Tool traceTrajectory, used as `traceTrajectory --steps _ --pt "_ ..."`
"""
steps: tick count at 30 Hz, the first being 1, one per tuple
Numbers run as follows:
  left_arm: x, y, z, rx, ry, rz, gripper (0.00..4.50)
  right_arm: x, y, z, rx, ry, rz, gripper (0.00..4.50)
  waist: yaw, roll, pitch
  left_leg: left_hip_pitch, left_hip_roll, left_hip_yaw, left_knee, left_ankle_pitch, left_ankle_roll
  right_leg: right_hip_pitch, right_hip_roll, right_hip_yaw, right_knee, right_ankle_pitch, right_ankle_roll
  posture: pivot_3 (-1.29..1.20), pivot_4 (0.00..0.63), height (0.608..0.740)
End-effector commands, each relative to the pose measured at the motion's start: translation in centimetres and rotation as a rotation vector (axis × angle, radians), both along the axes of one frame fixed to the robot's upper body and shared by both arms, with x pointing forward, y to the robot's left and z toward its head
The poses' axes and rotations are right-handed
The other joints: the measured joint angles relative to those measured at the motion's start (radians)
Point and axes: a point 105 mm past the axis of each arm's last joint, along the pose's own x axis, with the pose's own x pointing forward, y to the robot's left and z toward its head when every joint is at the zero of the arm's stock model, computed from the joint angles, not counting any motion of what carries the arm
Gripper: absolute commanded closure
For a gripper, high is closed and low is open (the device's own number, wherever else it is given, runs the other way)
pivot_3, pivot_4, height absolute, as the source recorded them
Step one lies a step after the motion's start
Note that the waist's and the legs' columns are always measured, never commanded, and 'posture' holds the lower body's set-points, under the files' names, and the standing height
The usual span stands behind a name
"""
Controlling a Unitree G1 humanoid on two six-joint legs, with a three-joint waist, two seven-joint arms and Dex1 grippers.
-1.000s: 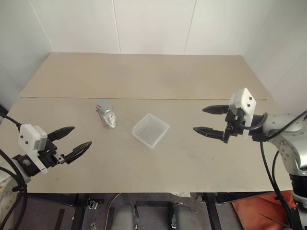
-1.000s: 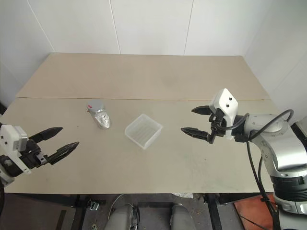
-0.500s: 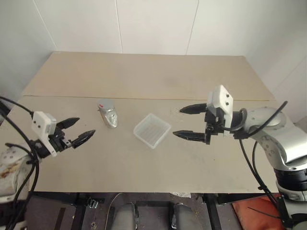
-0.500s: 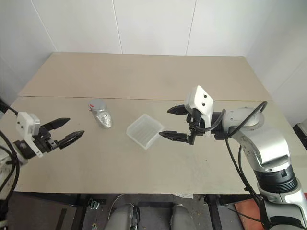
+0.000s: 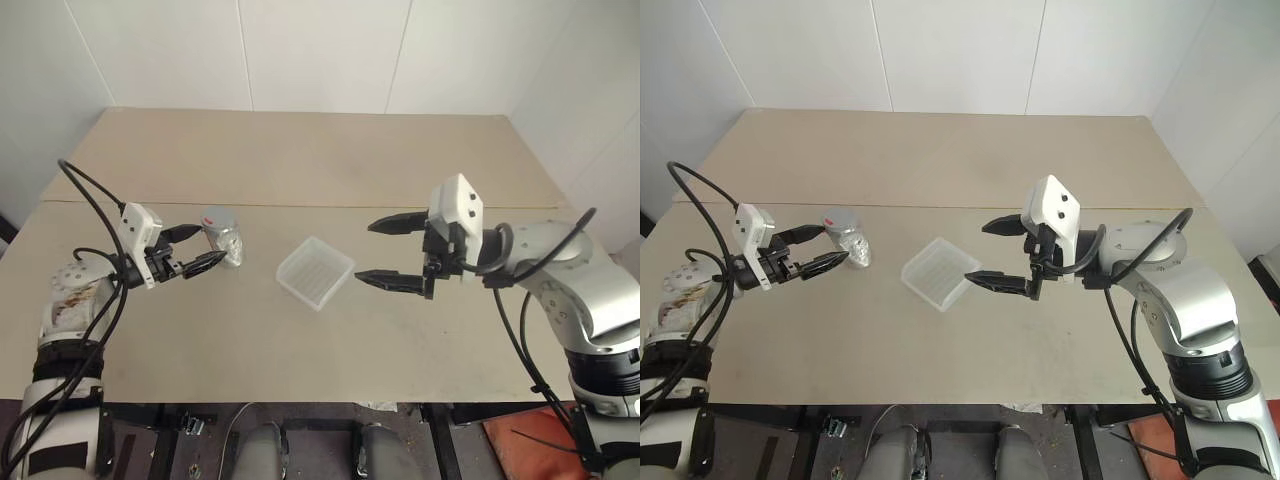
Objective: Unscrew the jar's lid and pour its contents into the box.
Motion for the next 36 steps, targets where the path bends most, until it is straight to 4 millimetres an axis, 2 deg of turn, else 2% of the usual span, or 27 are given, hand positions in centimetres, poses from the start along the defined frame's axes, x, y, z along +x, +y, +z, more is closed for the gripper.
traceTrajectory --steps 1,11,24,27,33,36 --pt "0.8 -0.4 0.8 0.001 -0.038 -0.010 0.02 -0.7 0.0 1.6 0.032 -0.075 0.005 0.00 0.000 0.000 0.000 0.000 0.000 0.000 0.000 0.000 0.000 0.000 0.000 0.000 0.000 0.000 0.000 0.00 0.150 0.740" --pt "3.2 -2.9 0.9 -0.059 -0.051 -0.042 0.02 -0.9 -0.3 1.7 0.034 -0.084 -0.024 0.00 0.001 0.000 0.000 -0.001 0.000 -0.001 0.001 0.000 0.000 0.000 0.000 -0.001 0.000 0.000 0.000 0.00 0.150 0.740" --pt "3.9 -3.4 0.4 -0.081 -0.052 -0.041 0.02 -1.0 -0.5 2.2 0.042 -0.102 -0.051 0.00 0.000 0.000 0.000 -0.001 0.000 -0.001 0.001 0.000 0.000 0.000 0.000 -0.001 0.000 0.000 0.001 0.00 0.150 0.740" --pt "4.0 -3.4 0.5 -0.098 -0.068 -0.034 0.66 -0.9 -0.5 2.2 0.040 -0.104 -0.056 0.00 0.001 0.000 0.000 -0.001 0.000 -0.001 0.001 0.000 0.000 0.000 0.000 -0.001 0.000 0.000 0.001 0.00 0.150 0.740" --pt "4.3 -3.4 1.1 -0.127 -0.111 -0.008 2.57 -0.8 -0.3 2.0 0.036 -0.101 -0.060 0.00 0.001 0.000 0.000 -0.001 0.000 -0.001 0.001 0.000 0.000 0.000 0.000 -0.001 0.000 0.000 0.001 0.00 0.150 0.740" --pt "4.3 -3.3 1.4 -0.140 -0.130 0.000 2.57 -0.8 -0.1 1.8 0.030 -0.099 -0.058 0.00 0.000 0.000 0.000 -0.001 0.000 -0.001 0.001 0.000 0.000 0.000 0.000 -0.001 0.000 0.000 0.001 0.00 0.150 0.740"
